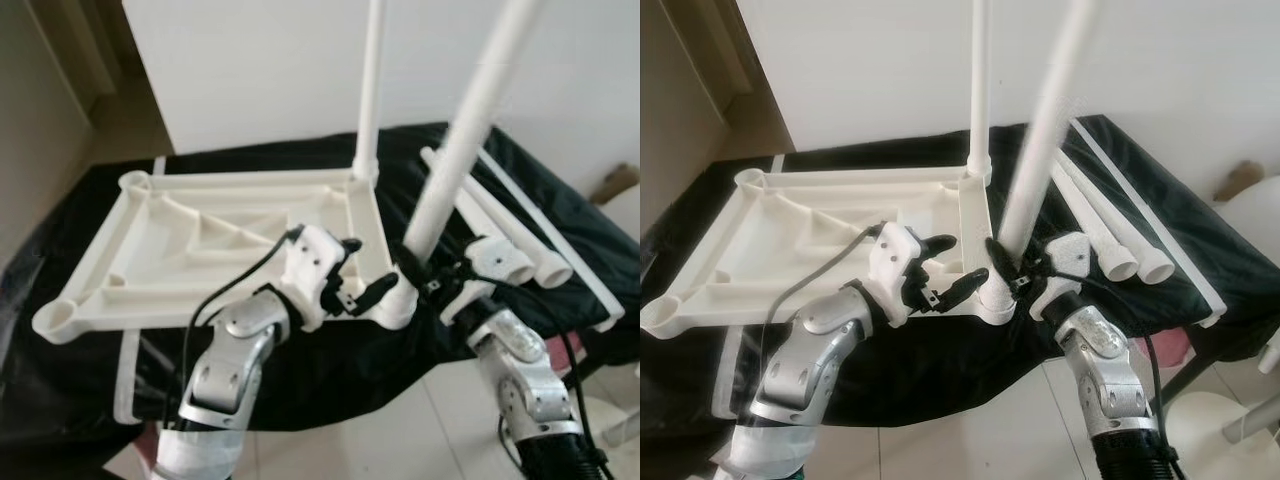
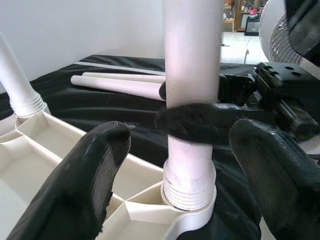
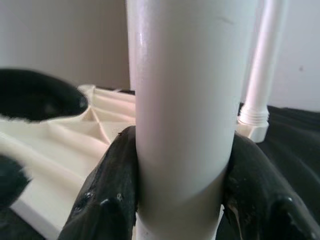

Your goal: Building children table

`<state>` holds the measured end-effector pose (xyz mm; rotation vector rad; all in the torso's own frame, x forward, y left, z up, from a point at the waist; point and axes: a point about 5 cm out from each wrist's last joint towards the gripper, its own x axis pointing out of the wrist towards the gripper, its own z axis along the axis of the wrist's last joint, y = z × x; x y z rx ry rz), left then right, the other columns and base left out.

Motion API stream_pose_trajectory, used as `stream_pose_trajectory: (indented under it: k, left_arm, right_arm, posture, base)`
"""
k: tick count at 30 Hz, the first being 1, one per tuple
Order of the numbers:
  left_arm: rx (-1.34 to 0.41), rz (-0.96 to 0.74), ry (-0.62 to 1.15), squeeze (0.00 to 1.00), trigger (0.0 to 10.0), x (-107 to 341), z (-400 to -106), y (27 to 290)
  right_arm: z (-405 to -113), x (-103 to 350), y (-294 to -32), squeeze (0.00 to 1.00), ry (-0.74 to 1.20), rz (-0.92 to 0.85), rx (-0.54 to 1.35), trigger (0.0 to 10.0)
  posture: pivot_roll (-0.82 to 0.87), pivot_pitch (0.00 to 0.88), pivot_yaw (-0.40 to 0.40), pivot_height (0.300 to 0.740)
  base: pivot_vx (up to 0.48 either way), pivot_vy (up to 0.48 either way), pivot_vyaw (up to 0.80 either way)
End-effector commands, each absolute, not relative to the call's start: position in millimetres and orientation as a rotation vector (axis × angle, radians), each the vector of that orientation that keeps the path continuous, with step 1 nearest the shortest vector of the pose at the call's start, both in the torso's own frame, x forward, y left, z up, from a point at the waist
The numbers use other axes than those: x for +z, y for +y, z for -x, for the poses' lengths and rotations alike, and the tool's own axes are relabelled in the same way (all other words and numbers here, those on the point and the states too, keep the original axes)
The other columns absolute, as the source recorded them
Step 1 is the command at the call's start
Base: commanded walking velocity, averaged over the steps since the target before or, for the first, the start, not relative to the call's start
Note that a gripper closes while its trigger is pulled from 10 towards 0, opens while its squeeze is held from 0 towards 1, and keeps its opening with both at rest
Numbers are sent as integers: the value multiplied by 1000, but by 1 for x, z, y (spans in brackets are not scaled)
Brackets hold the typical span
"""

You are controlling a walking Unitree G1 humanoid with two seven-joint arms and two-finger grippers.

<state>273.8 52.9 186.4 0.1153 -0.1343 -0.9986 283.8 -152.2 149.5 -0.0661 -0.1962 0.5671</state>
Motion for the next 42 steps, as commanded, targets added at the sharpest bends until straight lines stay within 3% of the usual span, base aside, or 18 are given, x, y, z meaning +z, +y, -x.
stream_pose_trajectory:
  k: [1,13,23,30,42]
  left_arm:
    - [-885,-117,-132,0,10000,187,-280,58]
    - [-875,-117,-134,0,10000,189,-279,60]
    - [-894,-122,-131,0,10000,191,-279,60]
    - [-892,-128,-131,0,10000,191,-279,61]
    - [-878,-128,-129,0,10000,192,-278,64]
  right_arm:
    - [-277,118,-156,0,-43,115,608,10000]
    - [-265,111,-161,0,-63,180,790,10000]
    - [-283,112,-183,0,18,94,897,10000]
    - [-295,114,-192,0,30,87,899,10000]
    - [-310,108,-197,0,116,-96,828,10000]
  posture:
    - [29,0,46,740]
    - [41,0,50,740]
    - [47,5,87,740]
    - [56,6,89,740]
    - [73,10,83,740]
  base:
    - [0,0,0]
    - [0,0,0]
    - [0,0,0]
    - [0,0,0]
    - [0,0,0]
